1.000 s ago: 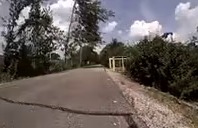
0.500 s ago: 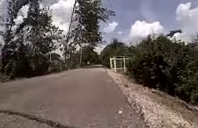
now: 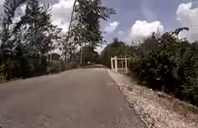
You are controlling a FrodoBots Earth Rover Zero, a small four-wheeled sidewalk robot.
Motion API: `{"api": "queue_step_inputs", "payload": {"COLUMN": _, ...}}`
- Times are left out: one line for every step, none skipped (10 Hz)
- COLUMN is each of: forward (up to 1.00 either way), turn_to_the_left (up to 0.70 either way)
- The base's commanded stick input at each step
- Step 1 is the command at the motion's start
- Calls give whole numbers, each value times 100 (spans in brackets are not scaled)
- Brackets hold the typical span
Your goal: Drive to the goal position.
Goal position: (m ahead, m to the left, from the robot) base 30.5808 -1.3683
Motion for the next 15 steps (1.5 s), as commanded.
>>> {"api": "queue_step_inputs", "payload": {"forward": 70, "turn_to_the_left": 0}}
{"api": "queue_step_inputs", "payload": {"forward": 70, "turn_to_the_left": 0}}
{"api": "queue_step_inputs", "payload": {"forward": 70, "turn_to_the_left": 0}}
{"api": "queue_step_inputs", "payload": {"forward": 70, "turn_to_the_left": 0}}
{"api": "queue_step_inputs", "payload": {"forward": 70, "turn_to_the_left": 0}}
{"api": "queue_step_inputs", "payload": {"forward": 70, "turn_to_the_left": 0}}
{"api": "queue_step_inputs", "payload": {"forward": 70, "turn_to_the_left": 0}}
{"api": "queue_step_inputs", "payload": {"forward": 70, "turn_to_the_left": 0}}
{"api": "queue_step_inputs", "payload": {"forward": 70, "turn_to_the_left": 0}}
{"api": "queue_step_inputs", "payload": {"forward": 70, "turn_to_the_left": 0}}
{"api": "queue_step_inputs", "payload": {"forward": 70, "turn_to_the_left": 0}}
{"api": "queue_step_inputs", "payload": {"forward": 70, "turn_to_the_left": 0}}
{"api": "queue_step_inputs", "payload": {"forward": 70, "turn_to_the_left": 0}}
{"api": "queue_step_inputs", "payload": {"forward": 70, "turn_to_the_left": 0}}
{"api": "queue_step_inputs", "payload": {"forward": 70, "turn_to_the_left": 0}}
